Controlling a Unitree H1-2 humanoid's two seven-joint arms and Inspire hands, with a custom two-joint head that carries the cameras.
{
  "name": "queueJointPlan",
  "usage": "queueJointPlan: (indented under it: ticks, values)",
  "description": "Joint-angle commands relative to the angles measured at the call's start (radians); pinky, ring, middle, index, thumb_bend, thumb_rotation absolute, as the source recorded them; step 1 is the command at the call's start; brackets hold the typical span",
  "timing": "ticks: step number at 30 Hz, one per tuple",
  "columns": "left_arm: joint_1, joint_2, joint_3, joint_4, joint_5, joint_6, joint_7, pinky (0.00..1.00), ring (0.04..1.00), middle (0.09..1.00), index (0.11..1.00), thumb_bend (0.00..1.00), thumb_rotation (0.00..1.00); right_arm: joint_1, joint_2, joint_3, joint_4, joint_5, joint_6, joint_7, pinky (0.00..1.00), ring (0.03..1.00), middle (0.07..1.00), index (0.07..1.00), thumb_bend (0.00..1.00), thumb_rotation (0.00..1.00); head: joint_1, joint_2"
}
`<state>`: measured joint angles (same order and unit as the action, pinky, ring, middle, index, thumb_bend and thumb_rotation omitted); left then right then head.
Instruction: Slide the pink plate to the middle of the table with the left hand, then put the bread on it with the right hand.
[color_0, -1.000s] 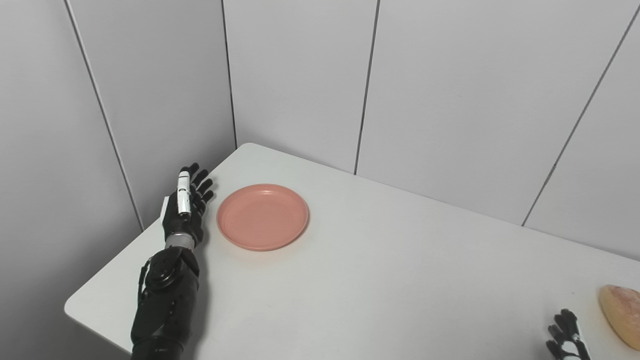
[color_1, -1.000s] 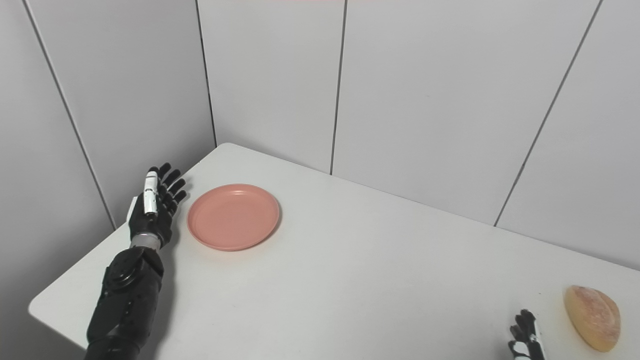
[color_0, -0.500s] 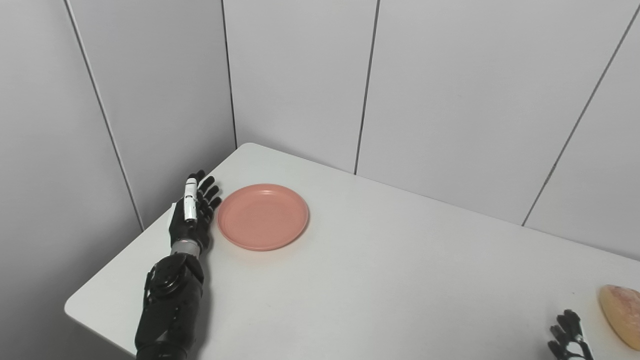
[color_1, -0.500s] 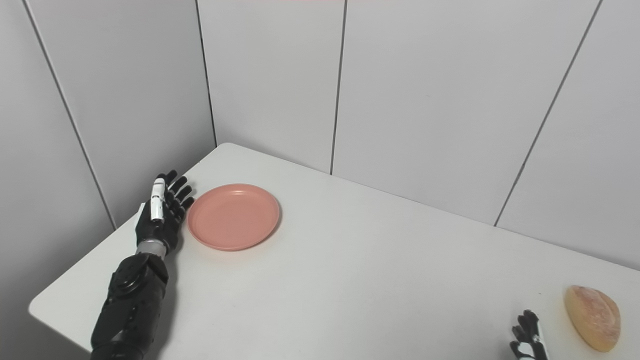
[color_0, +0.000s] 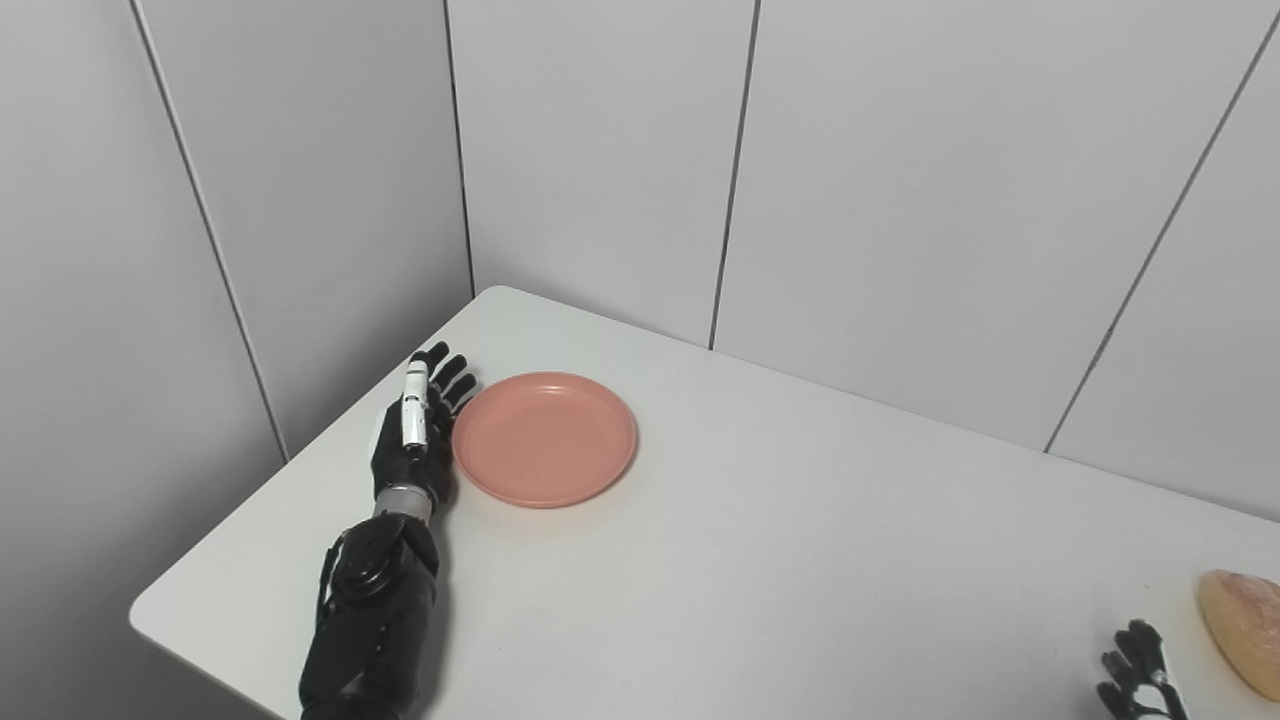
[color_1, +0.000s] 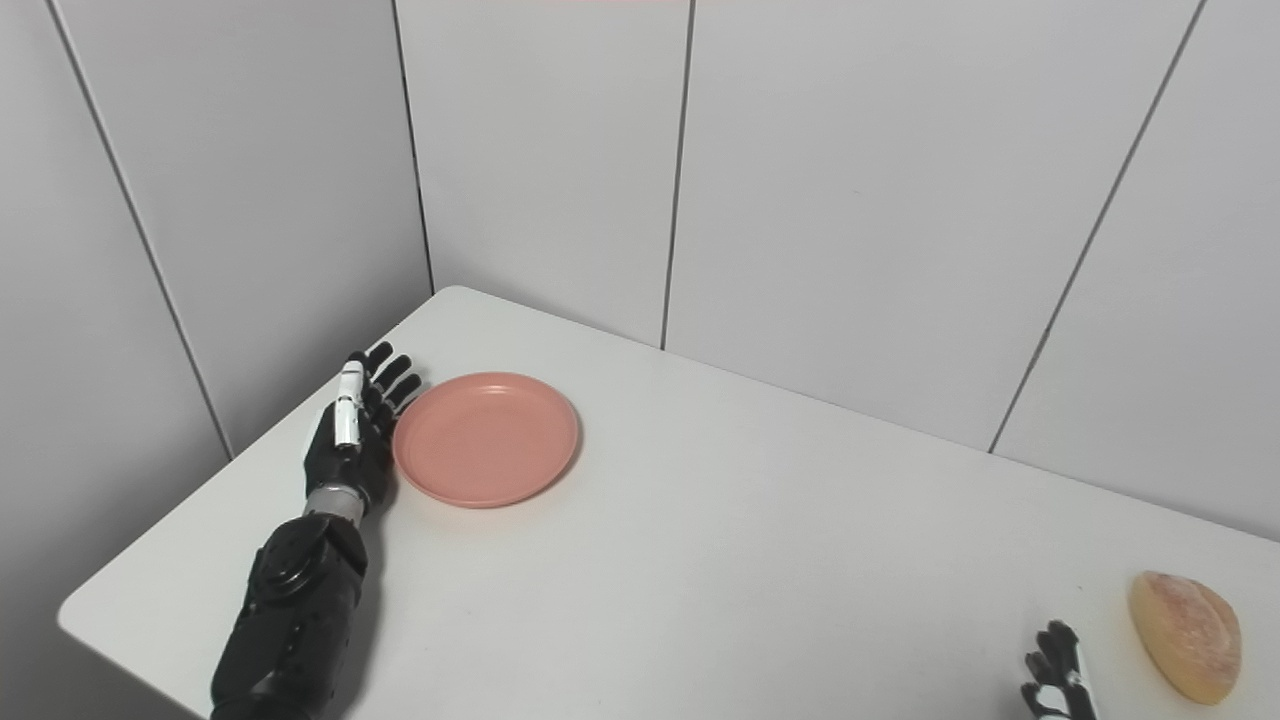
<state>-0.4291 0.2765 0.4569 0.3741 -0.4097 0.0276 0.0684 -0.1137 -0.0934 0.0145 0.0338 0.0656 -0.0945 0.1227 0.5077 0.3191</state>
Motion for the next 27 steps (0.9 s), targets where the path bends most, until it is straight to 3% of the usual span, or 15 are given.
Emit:
queueJointPlan:
  ticks: [1, 12, 19, 27]
  values:
    - [-0.026, 0.010, -0.008, -0.014, -0.003, -0.014, -0.015, 0.90, 0.902, 0.901, 0.888, 0.30, 1.00, 0.015, -0.008, -0.008, 0.023, -0.001, -0.034, 0.000, 1.00, 1.000, 1.000, 1.000, 0.33, 1.00, -0.002, 0.000]
    - [-0.048, -0.009, -0.042, 0.026, -0.009, -0.024, -0.044, 0.94, 0.915, 0.909, 0.888, 0.30, 1.00, 0.019, 0.002, -0.003, 0.012, -0.022, -0.026, -0.010, 1.00, 1.000, 1.000, 1.000, 0.33, 1.00, -0.027, 0.008]
    - [-0.054, -0.034, -0.087, 0.039, 0.003, -0.019, -0.059, 0.91, 0.903, 0.902, 0.890, 0.28, 1.00, 0.019, 0.003, 0.001, 0.022, -0.041, -0.047, -0.014, 1.00, 1.000, 1.000, 1.000, 0.33, 1.00, -0.039, 0.012]
    - [-0.063, -0.066, -0.140, 0.066, 0.023, -0.024, -0.073, 0.91, 0.896, 0.897, 0.878, 0.35, 1.00, 0.021, 0.006, 0.002, 0.013, -0.043, -0.048, -0.012, 1.00, 1.000, 1.000, 1.000, 0.28, 1.00, -0.052, 0.018]
